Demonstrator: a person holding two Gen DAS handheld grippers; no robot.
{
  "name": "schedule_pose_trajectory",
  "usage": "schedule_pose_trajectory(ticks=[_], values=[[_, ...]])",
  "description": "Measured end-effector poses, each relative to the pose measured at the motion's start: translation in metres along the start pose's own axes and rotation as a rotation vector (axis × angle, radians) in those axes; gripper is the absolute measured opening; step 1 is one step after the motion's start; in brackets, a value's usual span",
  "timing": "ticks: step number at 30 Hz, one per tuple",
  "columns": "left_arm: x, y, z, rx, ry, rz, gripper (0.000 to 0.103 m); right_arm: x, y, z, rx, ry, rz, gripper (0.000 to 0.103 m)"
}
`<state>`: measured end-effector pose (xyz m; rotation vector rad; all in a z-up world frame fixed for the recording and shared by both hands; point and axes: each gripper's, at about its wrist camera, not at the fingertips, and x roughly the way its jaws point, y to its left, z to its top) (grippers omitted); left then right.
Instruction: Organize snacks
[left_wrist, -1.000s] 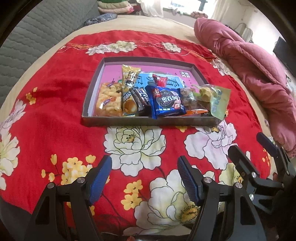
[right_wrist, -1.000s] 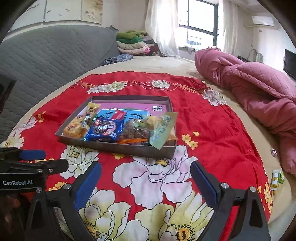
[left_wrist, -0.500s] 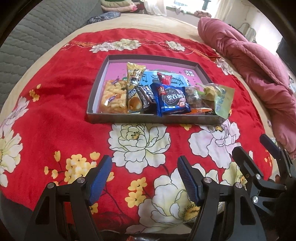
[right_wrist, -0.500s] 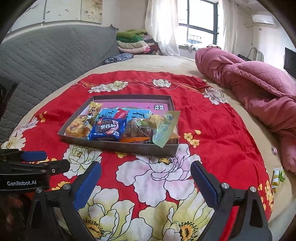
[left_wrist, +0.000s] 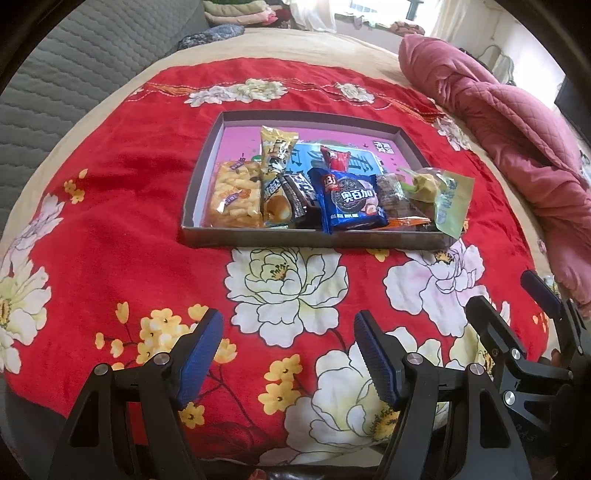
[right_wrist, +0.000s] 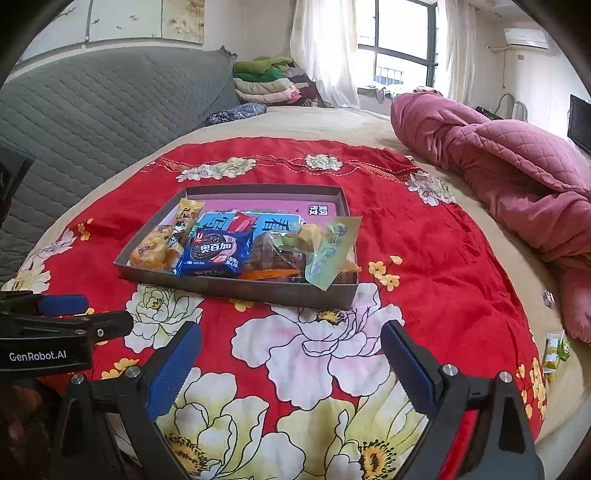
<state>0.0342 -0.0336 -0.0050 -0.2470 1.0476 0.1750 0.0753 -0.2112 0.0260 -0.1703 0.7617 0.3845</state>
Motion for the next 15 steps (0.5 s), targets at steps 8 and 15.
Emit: schedule_pose_trajectory(ticks=[8, 15], values=[[0.0010, 0.0005, 0.0005, 0.001, 0.000, 0.008, 0.075, 0.0027, 0.0004, -0.0014, 0.001, 0.003, -0.001, 0.098], [0.0010, 0.0018, 0.0007, -0.001, 0.003, 0.008, 0.075, 0.0027, -0.0003, -0.0015, 0.002, 0.004, -0.001, 0.098]])
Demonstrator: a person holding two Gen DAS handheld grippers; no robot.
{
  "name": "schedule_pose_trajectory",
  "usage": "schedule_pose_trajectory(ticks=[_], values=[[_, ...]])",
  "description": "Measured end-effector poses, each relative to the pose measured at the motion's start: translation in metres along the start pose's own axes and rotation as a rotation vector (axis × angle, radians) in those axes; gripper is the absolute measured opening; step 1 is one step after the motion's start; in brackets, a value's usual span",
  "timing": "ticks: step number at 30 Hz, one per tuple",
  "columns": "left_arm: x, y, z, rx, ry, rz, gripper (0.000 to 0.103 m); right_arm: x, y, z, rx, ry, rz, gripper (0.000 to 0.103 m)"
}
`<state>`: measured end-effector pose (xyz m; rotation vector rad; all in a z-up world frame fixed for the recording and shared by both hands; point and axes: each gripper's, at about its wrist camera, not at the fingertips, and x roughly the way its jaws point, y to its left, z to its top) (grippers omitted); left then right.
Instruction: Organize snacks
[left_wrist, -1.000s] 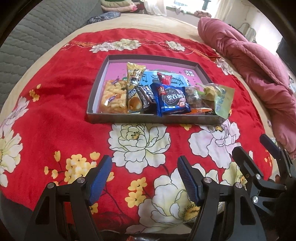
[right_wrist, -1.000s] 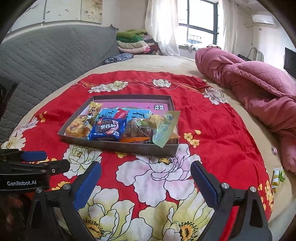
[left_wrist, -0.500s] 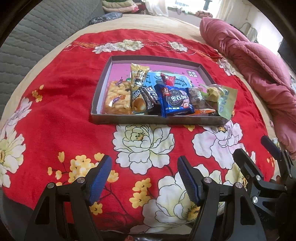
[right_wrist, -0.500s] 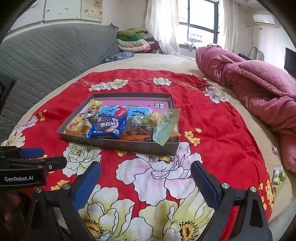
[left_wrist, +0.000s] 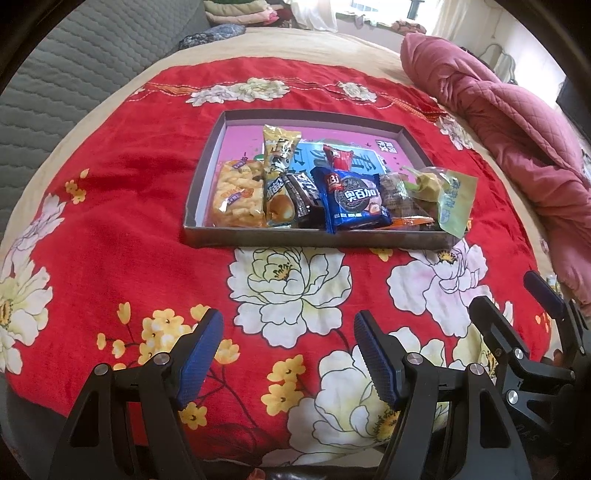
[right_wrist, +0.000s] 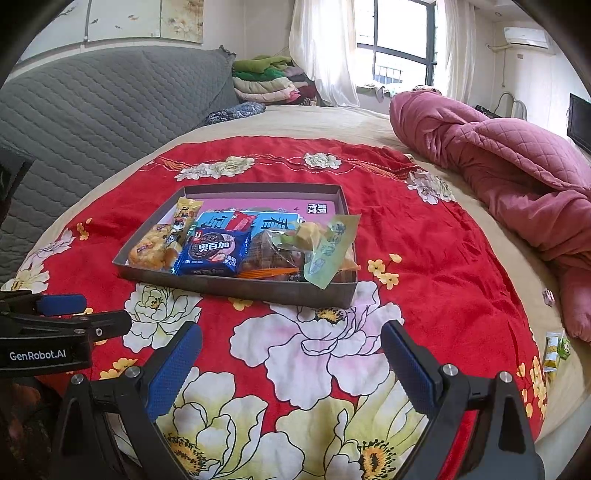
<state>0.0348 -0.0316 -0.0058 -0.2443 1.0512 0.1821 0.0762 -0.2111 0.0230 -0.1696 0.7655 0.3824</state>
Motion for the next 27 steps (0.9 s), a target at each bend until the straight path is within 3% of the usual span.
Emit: schedule_pose_trajectory(ticks=[27], values=[[0.0041, 0.0016, -0.0008, 0.006, 0.003, 0.029, 0.075, 0.0018, -0.0033, -0.0025, 0.009, 0.008, -0.004, 0.098]])
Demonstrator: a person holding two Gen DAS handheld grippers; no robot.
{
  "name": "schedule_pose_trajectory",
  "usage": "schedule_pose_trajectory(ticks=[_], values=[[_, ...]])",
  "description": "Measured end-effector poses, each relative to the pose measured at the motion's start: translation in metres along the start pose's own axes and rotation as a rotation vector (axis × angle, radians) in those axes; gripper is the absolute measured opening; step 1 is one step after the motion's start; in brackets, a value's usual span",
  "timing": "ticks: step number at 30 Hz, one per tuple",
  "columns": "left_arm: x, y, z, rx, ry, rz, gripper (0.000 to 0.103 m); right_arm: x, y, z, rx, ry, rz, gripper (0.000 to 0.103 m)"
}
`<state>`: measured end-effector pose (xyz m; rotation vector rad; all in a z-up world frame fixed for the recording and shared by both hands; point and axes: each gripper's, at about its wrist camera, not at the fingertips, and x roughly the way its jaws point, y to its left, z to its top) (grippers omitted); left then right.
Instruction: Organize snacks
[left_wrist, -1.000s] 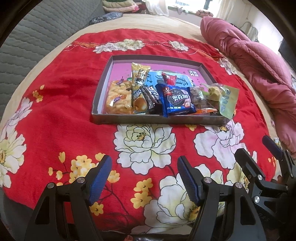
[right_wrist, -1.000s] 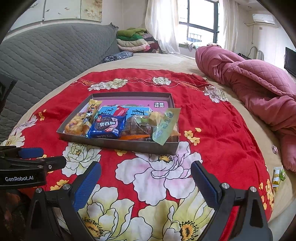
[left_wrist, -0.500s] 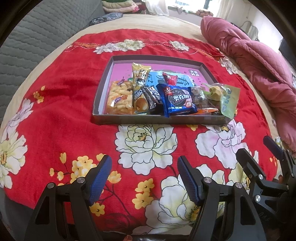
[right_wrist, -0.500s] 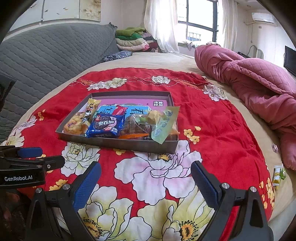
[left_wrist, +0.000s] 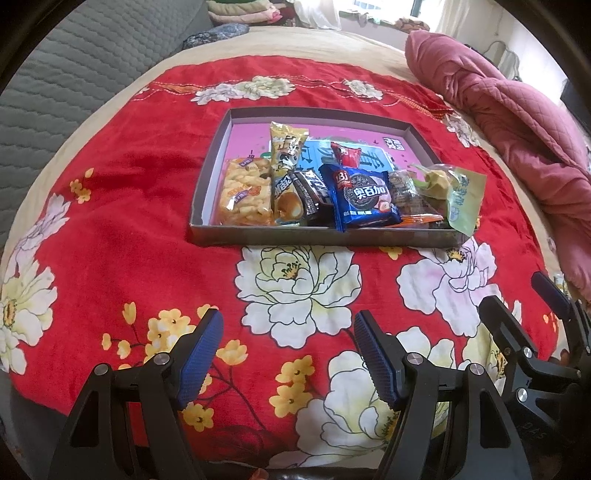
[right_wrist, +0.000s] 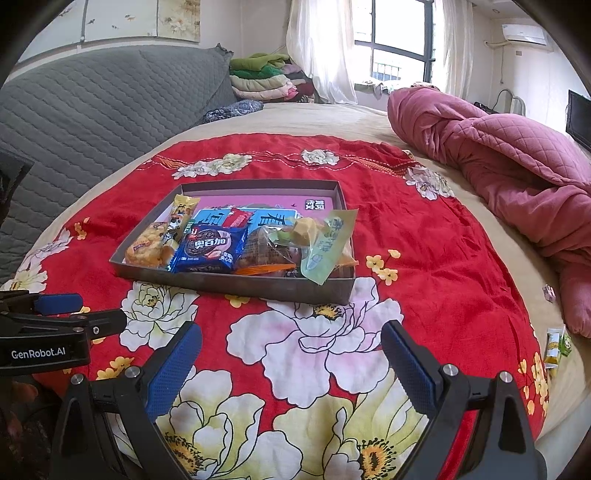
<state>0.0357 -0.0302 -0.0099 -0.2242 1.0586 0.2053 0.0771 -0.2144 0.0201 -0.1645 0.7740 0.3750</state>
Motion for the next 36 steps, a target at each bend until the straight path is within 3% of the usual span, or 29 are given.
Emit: schedule_pose_trajectory(ticks=[36], values=[[0.022, 0.015, 0.007, -0.023, 0.017, 0.066, 0.075, 0.011, -0.007, -0.002, 0.029, 0.022, -0.007, 0.098]])
